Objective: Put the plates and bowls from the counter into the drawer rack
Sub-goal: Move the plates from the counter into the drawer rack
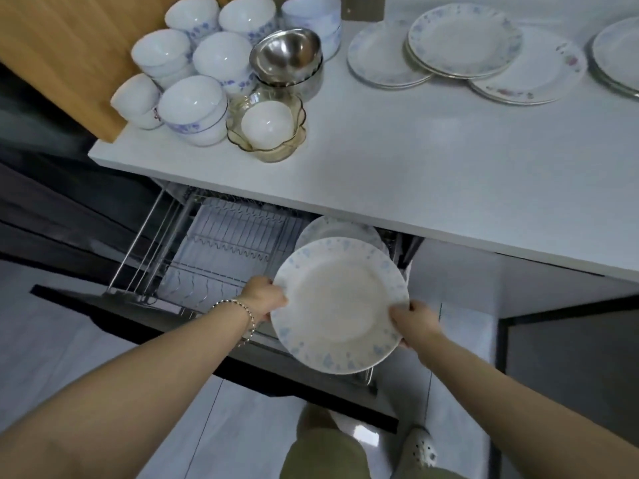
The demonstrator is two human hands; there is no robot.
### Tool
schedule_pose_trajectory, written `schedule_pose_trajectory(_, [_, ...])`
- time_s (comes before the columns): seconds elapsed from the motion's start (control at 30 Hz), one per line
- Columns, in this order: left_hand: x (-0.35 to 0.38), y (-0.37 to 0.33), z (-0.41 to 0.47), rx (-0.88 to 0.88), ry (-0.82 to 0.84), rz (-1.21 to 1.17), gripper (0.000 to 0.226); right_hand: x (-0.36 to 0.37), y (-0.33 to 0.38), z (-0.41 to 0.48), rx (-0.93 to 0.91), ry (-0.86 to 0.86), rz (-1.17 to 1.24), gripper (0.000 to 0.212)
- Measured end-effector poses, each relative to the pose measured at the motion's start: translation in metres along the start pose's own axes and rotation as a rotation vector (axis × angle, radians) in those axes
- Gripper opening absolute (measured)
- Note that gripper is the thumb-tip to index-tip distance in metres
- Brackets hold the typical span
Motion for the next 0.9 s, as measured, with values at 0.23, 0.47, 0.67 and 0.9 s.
schedule_pose_trajectory(0.23, [-0.006, -0.005, 0.132, 0.044, 0.071, 0.264, 0.017, 0.076, 0.02, 0.073, 0.173, -0.129, -0.03, 0.034])
schedule_pose_trajectory(0.47, [0.02, -0.02, 0.215, 0.149, 0.074, 0.347, 0.02, 0.104, 0.027, 0.138, 0.283, -0.307, 0.016, 0.033])
schedule_pose_trajectory(0.67, [0.046, -0.043, 0.246, 0.193, 0.04, 0.437, 0.031, 0.11, 0.033, 0.171, 0.362, -0.48, 0.057, 0.043])
schedule_pose_trajectory(0.9, [0.058, -0.038, 0.246, 0.276, 0.049, 0.398, 0.046, 0.123, 0.016, 0.169, 0.297, -0.532, 0.126, 0.015])
Point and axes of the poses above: each hand's wrist, its own z-axis towards the middle knuckle, its own x-axis out of the palm, y = z × x, the point moved 1 cm from there along z, towards the middle knuckle, and after that the axes turned 7 degrees about -z, right-handed, at the moved point
